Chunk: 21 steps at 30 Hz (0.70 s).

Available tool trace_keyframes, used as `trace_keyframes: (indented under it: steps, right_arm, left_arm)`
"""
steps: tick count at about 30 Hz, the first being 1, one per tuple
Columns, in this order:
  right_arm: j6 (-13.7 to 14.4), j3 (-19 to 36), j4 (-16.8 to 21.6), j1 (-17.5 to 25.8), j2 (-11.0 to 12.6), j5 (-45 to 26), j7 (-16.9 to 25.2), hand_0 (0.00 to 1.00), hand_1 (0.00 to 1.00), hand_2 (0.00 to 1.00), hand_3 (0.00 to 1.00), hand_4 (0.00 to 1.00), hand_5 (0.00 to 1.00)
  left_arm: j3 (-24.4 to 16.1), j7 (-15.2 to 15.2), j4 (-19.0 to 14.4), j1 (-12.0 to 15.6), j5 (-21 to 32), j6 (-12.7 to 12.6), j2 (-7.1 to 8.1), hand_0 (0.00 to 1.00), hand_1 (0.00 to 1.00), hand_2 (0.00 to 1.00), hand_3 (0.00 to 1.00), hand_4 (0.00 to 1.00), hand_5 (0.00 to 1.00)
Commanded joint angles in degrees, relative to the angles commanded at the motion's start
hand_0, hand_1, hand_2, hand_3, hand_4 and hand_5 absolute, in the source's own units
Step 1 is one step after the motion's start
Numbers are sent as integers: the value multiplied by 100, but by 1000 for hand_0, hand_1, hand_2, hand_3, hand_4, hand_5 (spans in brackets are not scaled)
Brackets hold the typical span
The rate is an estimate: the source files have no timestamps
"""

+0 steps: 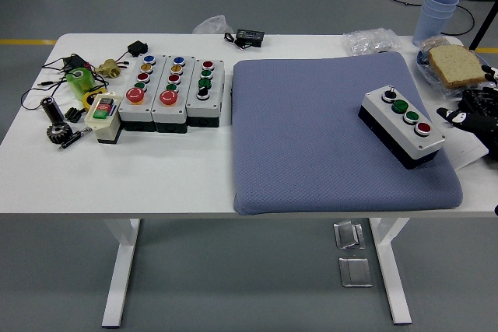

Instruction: Pick up the button,place it on the desk,press the button,press the button

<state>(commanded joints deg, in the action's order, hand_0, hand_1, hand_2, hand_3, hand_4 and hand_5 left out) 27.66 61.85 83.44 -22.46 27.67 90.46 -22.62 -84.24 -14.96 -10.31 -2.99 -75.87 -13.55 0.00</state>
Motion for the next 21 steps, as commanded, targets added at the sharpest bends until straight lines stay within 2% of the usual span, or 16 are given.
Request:
trace_keyframes:
  steps: [5,9,12,13,18,19,21]
  right_arm:
    - [-22,-261,-123,-255,-158,683,-183,978,906,976,963,998,224]
    - [-122,-571,-421,-590,-479,693,-491,989,916,983,966,998,219]
    - [-188,-801,-766,-866,-743,708,-675,989,916,983,966,998,219]
    - [-207,-876,-875,-949,-822,708,-706,992,920,989,967,976,178]
    - [-385,-1144,-1608,-1327,-1213,694,-949,992,920,989,967,976,178]
    - [-418,-1168,-1715,-1363,-1257,682,-974,986,922,994,966,998,214]
    - [-445,-1221,-1894,-1430,-1344,666,-982,986,922,994,966,998,214]
  left_arm:
    - [-6,-1,0,-3,-7,-1,0,544,421,426,426,260,442]
    - [-11,-4,0,-13,1,-7,0,544,421,426,428,258,444]
    - [-8,-6,0,-19,11,-10,0,544,421,426,428,258,444]
    - [-8,-7,0,-19,17,-11,0,544,421,425,425,259,443]
    - [-20,-17,0,4,18,-17,0,544,421,425,425,259,443]
    - [-21,-19,0,10,15,-17,0,544,420,425,425,260,442]
    - [-28,-25,0,23,1,-17,0,544,420,425,425,260,442]
